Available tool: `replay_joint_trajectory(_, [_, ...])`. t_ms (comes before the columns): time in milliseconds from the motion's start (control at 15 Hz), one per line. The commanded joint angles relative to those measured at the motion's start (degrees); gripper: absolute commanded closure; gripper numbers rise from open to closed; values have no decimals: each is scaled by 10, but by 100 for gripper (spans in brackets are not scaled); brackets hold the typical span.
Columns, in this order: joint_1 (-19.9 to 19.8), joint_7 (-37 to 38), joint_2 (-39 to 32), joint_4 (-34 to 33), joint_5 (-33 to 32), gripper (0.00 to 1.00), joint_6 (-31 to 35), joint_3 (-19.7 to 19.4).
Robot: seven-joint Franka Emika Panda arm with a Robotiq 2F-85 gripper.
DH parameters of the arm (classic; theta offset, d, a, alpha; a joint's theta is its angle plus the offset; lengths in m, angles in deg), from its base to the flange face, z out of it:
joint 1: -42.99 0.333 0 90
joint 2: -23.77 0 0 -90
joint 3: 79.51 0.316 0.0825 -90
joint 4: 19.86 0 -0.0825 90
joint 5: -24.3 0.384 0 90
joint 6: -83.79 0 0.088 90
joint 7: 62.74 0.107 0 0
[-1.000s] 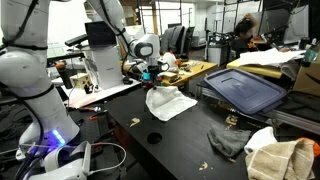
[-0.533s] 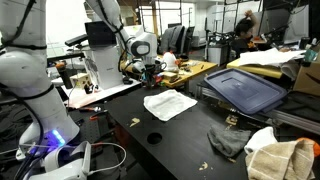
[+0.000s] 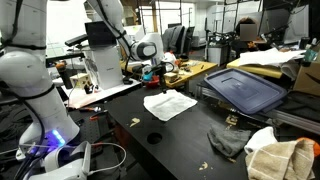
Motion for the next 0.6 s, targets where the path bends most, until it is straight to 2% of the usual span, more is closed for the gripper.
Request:
replay_joint_trajectory(0, [66,157,-31,-1,-30,93,-9,-48])
replay_joint_trajectory(67, [74,191,-41,-7,-25,99,-19,-46])
replay_joint_trajectory(133, [81,219,-49,-9,-20,100,-21,-41])
replay_joint_trajectory(533, [103,334,-77,-10,-14,100,-35,-21])
